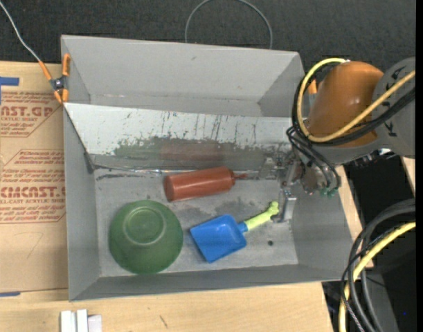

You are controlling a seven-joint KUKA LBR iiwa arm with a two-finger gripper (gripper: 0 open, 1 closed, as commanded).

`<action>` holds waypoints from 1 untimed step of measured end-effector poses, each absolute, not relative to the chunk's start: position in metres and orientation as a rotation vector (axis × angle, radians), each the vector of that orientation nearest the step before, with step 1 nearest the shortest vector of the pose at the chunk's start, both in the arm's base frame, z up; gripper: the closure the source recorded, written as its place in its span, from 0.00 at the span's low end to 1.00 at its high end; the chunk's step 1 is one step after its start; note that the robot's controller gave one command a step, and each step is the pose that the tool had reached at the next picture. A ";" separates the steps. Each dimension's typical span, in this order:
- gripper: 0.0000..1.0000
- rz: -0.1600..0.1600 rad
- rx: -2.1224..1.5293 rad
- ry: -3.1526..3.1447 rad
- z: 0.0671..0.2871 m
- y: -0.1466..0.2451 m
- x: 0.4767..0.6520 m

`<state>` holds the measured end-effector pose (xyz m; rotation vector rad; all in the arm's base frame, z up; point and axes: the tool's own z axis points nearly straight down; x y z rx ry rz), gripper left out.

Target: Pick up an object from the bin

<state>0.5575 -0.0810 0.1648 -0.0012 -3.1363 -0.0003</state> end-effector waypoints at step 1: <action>0.00 0.001 0.001 -3.143 0.170 -0.081 0.559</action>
Offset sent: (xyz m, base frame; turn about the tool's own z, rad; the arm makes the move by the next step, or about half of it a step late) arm -0.0334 0.0449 -0.0847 0.0639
